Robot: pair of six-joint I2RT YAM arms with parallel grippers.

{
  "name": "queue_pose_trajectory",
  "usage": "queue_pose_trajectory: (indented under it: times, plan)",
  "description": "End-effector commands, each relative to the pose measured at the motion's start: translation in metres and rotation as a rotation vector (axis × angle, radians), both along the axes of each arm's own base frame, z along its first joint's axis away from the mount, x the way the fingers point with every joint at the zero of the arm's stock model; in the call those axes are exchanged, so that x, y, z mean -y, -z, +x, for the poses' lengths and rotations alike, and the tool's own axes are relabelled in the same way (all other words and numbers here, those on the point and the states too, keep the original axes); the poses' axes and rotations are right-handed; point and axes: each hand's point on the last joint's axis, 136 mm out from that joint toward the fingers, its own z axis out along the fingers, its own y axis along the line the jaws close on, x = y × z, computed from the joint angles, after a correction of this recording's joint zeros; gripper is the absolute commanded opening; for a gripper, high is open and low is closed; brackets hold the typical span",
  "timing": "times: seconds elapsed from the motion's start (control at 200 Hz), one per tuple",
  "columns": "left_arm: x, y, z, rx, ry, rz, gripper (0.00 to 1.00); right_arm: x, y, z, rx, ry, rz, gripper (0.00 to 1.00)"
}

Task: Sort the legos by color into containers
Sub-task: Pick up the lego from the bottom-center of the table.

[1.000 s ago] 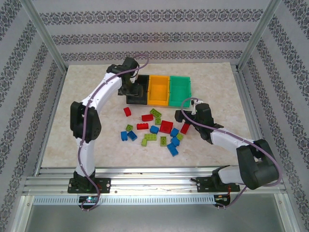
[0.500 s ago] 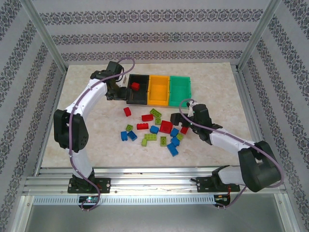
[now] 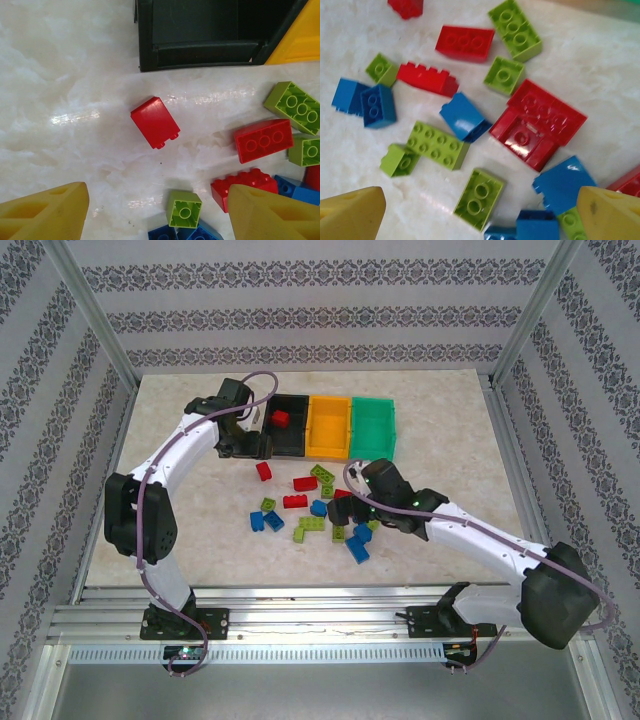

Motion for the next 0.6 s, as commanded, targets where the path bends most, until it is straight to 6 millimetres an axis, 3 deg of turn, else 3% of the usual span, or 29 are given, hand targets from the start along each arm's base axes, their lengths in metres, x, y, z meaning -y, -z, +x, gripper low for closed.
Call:
queue_pose_trajectory:
  times: [0.0, 0.12, 0.265, 0.415, 0.595]
  plan:
    - [-0.001, -0.003, 0.001, 0.008, -0.004, -0.020, 0.73, -0.001, 0.002, -0.018, -0.049, -0.035, -0.067, 0.98]
    - [-0.002, 0.000, -0.001, -0.002, 0.004, -0.011, 0.73, -0.017, 0.016, -0.032, -0.090, -0.095, -0.099, 0.95]
    - [-0.005, -0.002, 0.001, 0.010, 0.007, 0.011, 0.73, -0.034, 0.033, -0.033, -0.148, -0.133, -0.142, 0.85]
    - [-0.004, 0.002, -0.001, -0.004, 0.008, 0.006, 0.73, -0.035, 0.046, -0.018, -0.148, -0.125, -0.243, 0.76]
    - [-0.002, 0.004, -0.001, -0.016, 0.016, -0.002, 0.73, -0.035, 0.060, -0.018, -0.195, -0.133, -0.295, 0.69]
